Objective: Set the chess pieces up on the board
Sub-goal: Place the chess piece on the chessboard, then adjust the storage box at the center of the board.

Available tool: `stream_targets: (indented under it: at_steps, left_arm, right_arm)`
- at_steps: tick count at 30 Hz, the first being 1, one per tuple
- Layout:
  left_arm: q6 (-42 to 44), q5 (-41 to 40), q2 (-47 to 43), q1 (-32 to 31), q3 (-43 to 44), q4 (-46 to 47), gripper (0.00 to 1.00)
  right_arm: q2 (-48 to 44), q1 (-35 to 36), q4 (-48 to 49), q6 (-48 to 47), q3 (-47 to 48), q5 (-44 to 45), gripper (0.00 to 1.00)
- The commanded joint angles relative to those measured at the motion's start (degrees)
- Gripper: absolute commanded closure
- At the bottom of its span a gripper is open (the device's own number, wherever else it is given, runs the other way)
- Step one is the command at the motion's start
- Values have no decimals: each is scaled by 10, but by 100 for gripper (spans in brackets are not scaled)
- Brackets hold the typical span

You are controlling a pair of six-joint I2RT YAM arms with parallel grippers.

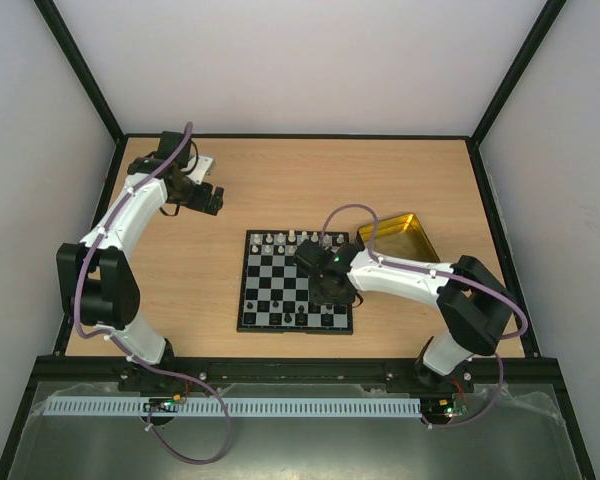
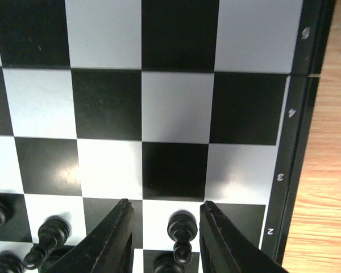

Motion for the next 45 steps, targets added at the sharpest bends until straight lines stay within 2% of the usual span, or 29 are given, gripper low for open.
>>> stream_targets:
  at_steps: [1,4,7,13,18,24,32,45]
  left_arm:
    - [-2,-2,-4,-3,6,0,1]
    - [-3,-2,-1,-4,10,-2,1]
    - [-2,-4,0,-4,10,-4,1]
    - [-1,-9,7,-8,13,-6,1]
    - [-1,-14,15,-15,17,-6,1]
    - [-2,-8,29,-15,20,-3,1]
    - [-4,0,41,-15,28,-3,1]
    - [-6,0,50,-15,41,-6,1]
  right_arm:
    - [6,3,-48,9,30,60,69]
    - [-5,-6,-65,12,42,90,69]
    - [-28,-47,-85,6,61,110,69]
    - [-69,-224,-112,-44,91,121,69]
    - [-41,-343,-122,-84,113,119,71]
    - [12,-448,-108,-107,121,55,73]
    - [60,-501,-90,-110,122,13,73]
    - [71,-516,-48,-100,56,-24,73]
